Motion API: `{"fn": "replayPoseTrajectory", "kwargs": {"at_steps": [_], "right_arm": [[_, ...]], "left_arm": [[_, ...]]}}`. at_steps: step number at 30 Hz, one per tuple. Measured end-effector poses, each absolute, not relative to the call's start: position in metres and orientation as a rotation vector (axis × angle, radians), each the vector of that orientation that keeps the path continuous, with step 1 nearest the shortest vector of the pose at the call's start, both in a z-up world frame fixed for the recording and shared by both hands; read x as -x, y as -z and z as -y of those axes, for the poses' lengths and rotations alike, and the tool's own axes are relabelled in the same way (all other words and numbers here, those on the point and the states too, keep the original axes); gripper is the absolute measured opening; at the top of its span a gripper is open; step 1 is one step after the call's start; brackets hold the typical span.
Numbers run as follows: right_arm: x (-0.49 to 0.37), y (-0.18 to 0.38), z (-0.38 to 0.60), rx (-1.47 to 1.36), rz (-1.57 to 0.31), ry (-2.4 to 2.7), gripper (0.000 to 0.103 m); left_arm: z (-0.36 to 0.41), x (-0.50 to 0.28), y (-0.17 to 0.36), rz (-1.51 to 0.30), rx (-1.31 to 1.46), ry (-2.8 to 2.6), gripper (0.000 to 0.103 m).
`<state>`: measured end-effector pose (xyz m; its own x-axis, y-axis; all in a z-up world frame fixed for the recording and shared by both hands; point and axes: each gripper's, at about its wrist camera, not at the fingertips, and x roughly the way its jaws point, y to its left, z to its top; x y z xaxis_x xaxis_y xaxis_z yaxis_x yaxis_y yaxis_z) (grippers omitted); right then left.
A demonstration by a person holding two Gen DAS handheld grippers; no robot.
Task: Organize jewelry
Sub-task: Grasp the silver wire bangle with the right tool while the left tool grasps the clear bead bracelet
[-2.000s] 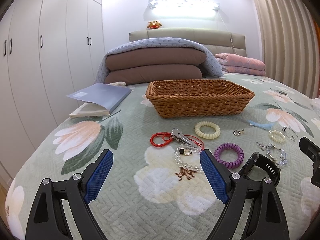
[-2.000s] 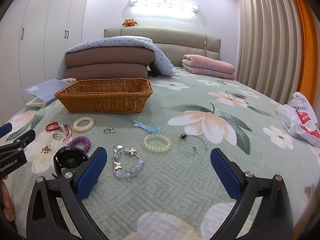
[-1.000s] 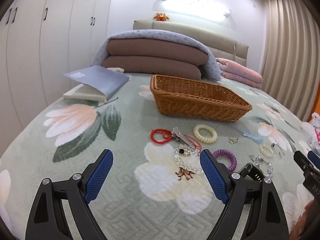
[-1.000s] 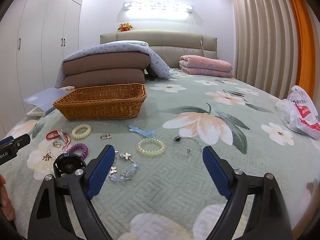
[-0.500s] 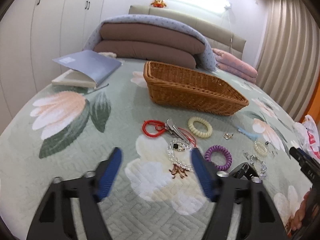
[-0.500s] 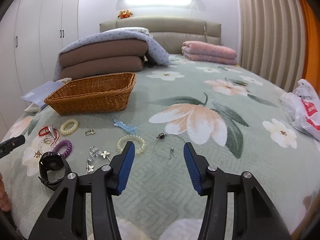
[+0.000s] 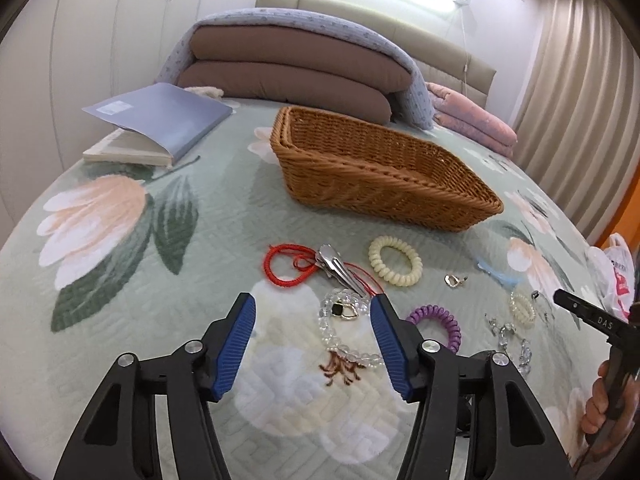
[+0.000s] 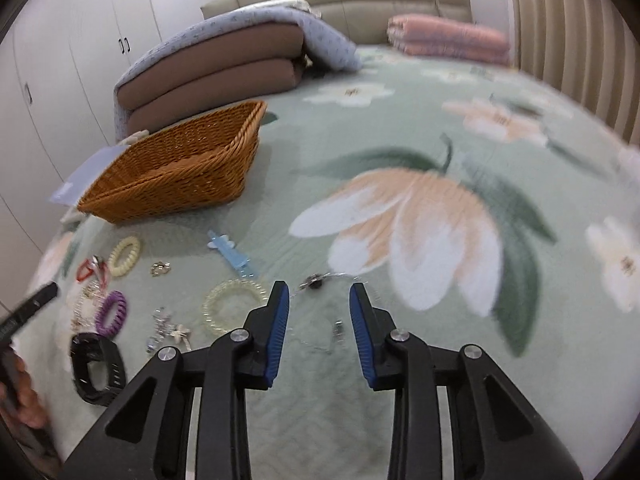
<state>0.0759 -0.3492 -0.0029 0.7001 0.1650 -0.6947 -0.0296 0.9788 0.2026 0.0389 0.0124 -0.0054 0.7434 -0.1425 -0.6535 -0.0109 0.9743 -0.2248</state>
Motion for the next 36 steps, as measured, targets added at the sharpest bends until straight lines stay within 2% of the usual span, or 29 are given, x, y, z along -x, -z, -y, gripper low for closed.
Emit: {"fn": "replayPoseTrajectory", "kwargs": {"at_steps": [8,13,20,25,26,27,31,33,36], "right_arm": [[-0.107,0.019,0.345,-0.285,-0.885,-0.05,0.035],[-0.116,0.022,0.331,-0.213,-0.895,0.038,0.034],[-0.116,0.023,0.321,-0.123,-0.877,0.12,0.019],[-0.114,0.023,0.32,-0.117,-0.862,0.128,0.015],[-0.114,0.023,0.319,-0.112,-0.859,0.13,0.015],[-0.114,0.023,0.318,-0.103,-0.857,0.135,0.015],[-0.112,0.023,0.316,-0.089,-0.837,0.15,0.014],[-0.109,0.021,0.314,-0.081,-0.822,0.158,0.013],[-0.106,0.018,0.315,-0.094,-0.796,0.137,0.013]], "left_arm": [[-0.014,-0.045,0.016,-0.757,0.23,0.08,0.061],[-0.012,-0.047,0.02,-0.774,0.224,0.101,0.061],[-0.011,-0.054,0.024,-0.809,0.237,0.105,0.061],[0.003,-0.059,0.027,-0.836,0.164,0.073,0.06],[0.005,-0.06,0.028,-0.84,0.149,0.065,0.057],[0.008,-0.061,0.029,-0.843,0.132,0.051,0.049],[0.01,-0.057,0.03,-0.836,0.089,0.025,0.028],[0.013,-0.053,0.029,-0.828,0.07,0.04,0.007],[0.013,-0.05,0.028,-0.809,0.076,0.067,0.007]]}}
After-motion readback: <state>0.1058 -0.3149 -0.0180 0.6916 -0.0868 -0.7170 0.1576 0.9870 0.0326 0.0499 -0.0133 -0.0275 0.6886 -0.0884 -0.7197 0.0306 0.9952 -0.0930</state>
